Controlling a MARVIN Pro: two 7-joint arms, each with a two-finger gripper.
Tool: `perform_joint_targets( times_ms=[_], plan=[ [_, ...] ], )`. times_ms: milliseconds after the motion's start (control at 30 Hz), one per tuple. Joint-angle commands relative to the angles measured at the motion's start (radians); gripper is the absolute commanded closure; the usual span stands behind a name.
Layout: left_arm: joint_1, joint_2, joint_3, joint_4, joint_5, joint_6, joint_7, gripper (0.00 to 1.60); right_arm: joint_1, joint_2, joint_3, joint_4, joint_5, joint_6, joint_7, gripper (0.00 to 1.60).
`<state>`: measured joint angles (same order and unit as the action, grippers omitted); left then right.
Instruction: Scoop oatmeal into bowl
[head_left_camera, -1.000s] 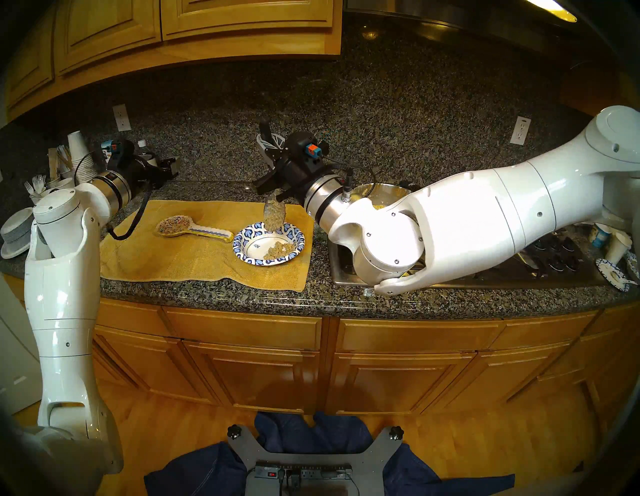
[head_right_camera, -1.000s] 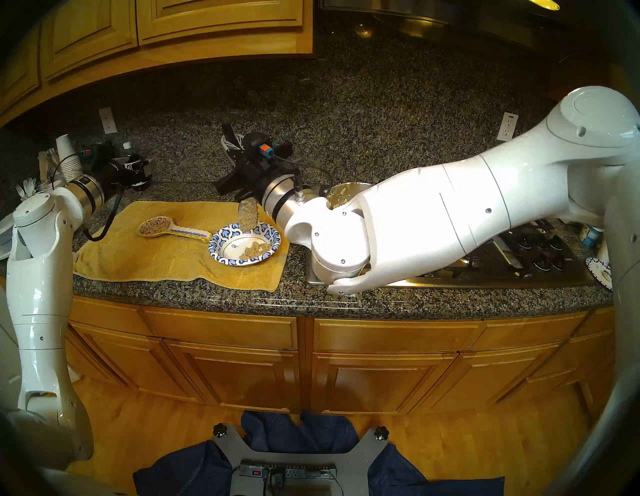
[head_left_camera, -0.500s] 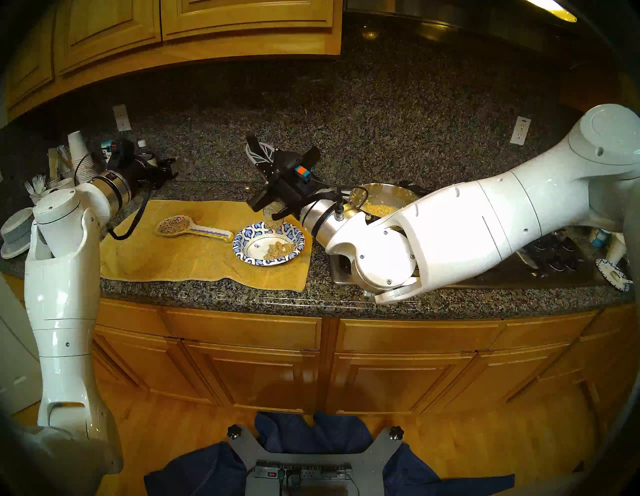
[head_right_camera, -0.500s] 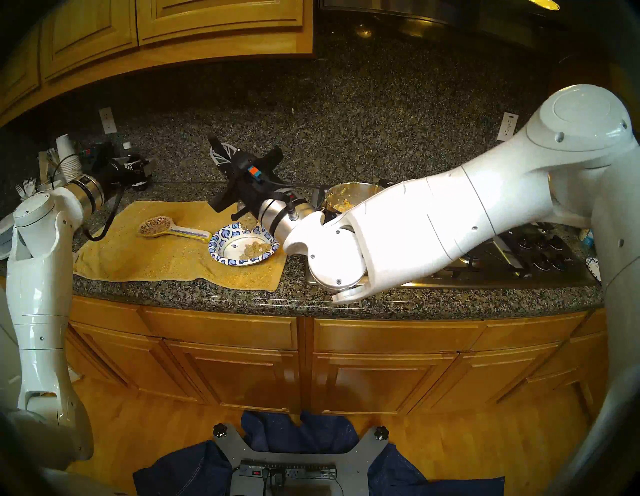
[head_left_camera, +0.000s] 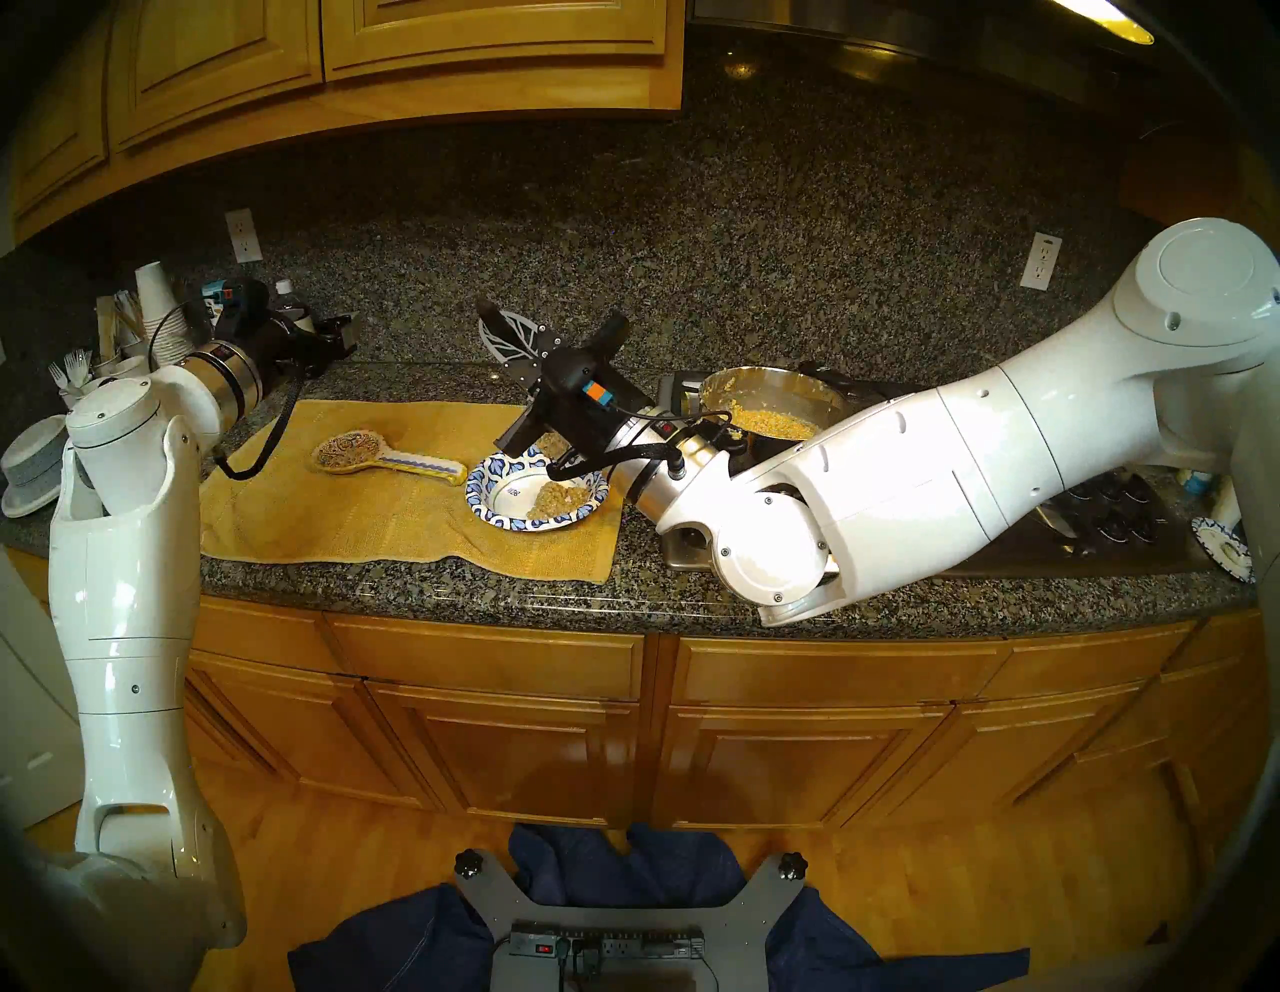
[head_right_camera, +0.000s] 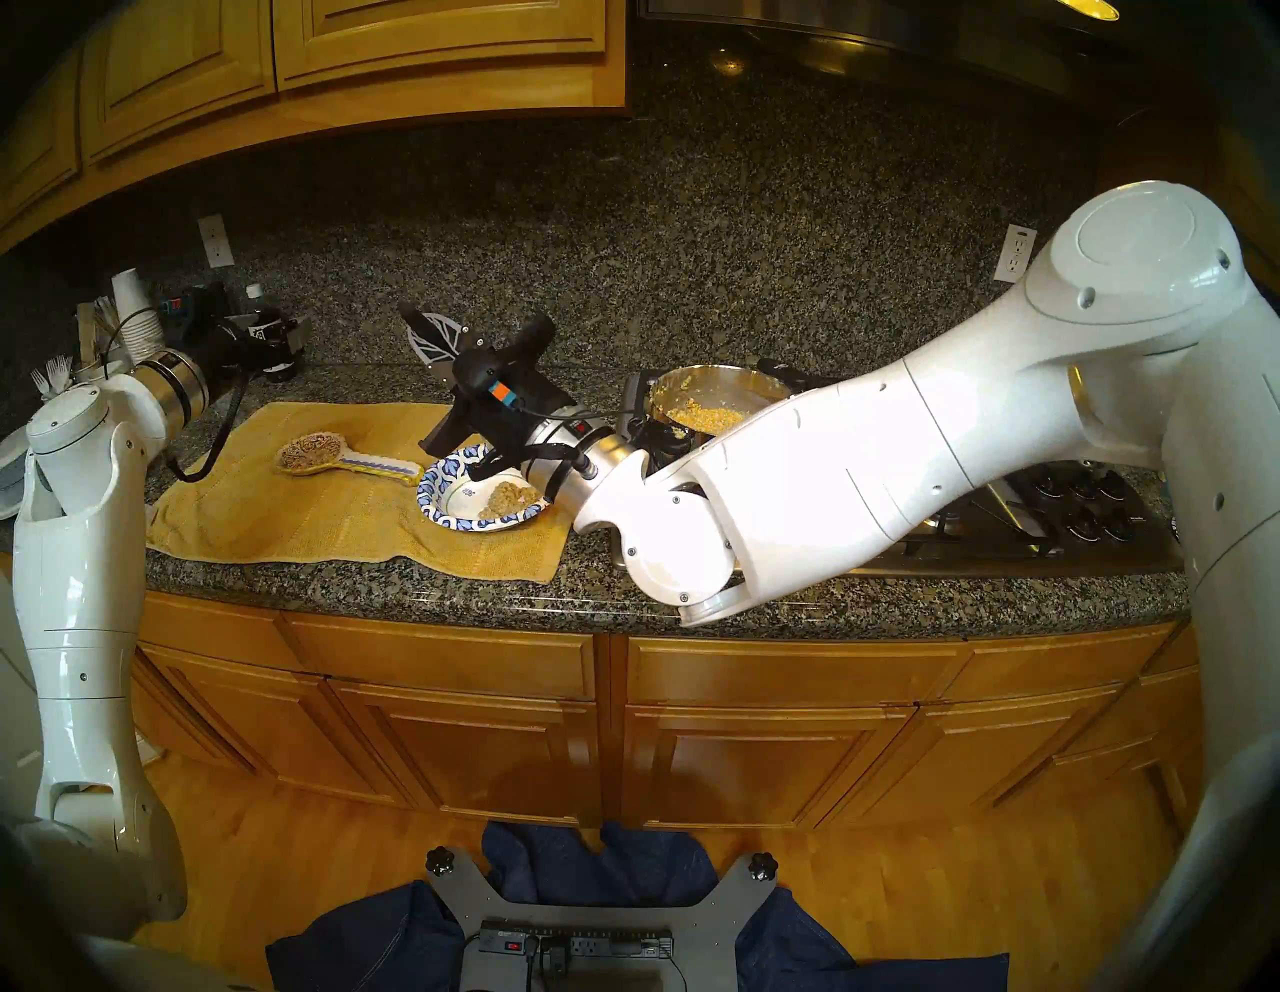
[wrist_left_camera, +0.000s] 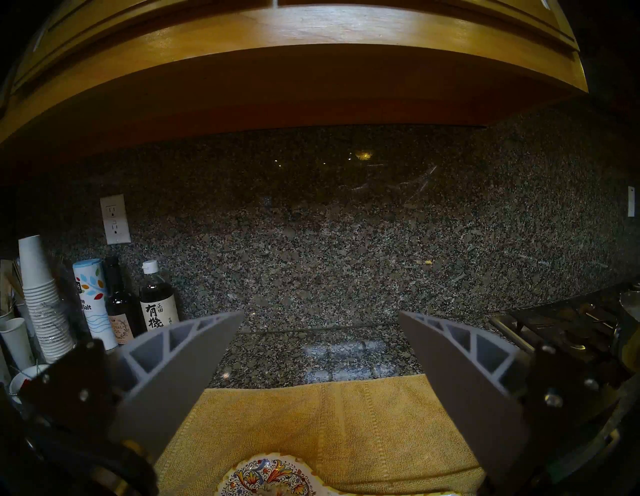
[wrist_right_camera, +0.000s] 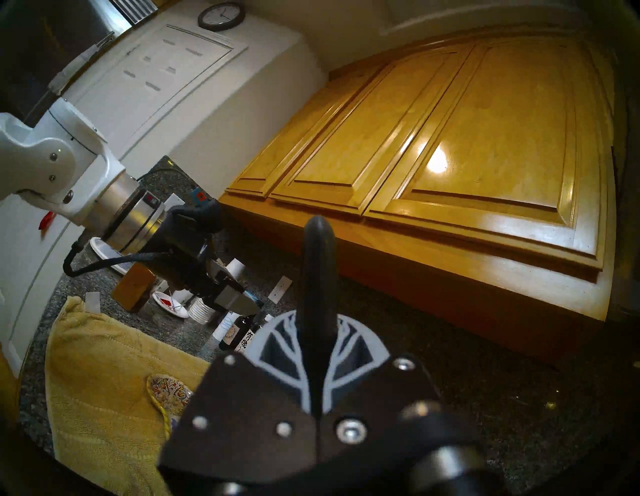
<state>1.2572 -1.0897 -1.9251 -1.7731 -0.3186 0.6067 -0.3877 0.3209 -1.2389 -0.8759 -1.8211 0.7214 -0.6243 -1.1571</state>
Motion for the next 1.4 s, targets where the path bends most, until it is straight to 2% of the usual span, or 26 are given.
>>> perform_joint_targets(
  times_ms=[0, 500, 633, 767, 1000, 1367],
  plan=[
    [-0.032, 0.008, -0.004, -0.027, -0.003, -0.017, -0.002, 0.0, 0.011, 0.008, 0.024, 0.014, -0.038, -0.003, -0.035, 1.6],
    [-0.031, 0.009, -0.004, -0.027, -0.004, -0.018, -0.001, 0.0, 0.007, 0.013, 0.029, 0.015, -0.045, -0.016, -0.038, 1.6],
    [-0.031, 0.009, -0.003, -0.027, -0.005, -0.017, -0.001, 0.0, 0.009, 0.021, 0.046, -0.001, -0.003, -0.04, -0.035, 1.6],
    [-0.031, 0.01, -0.003, -0.027, -0.005, -0.016, 0.0, 0.0, 0.012, 0.045, 0.091, -0.04, 0.094, -0.093, -0.038, 1.6],
    [-0.03, 0.01, -0.003, -0.027, -0.006, -0.015, 0.0, 0.0, 0.021, 0.086, 0.155, -0.065, 0.252, -0.148, 0.009, 1.6],
    [-0.03, 0.011, -0.003, -0.027, -0.007, -0.016, 0.001, 0.0, 0.019, 0.121, 0.207, -0.067, 0.485, -0.172, 0.086, 1.6]
  ],
)
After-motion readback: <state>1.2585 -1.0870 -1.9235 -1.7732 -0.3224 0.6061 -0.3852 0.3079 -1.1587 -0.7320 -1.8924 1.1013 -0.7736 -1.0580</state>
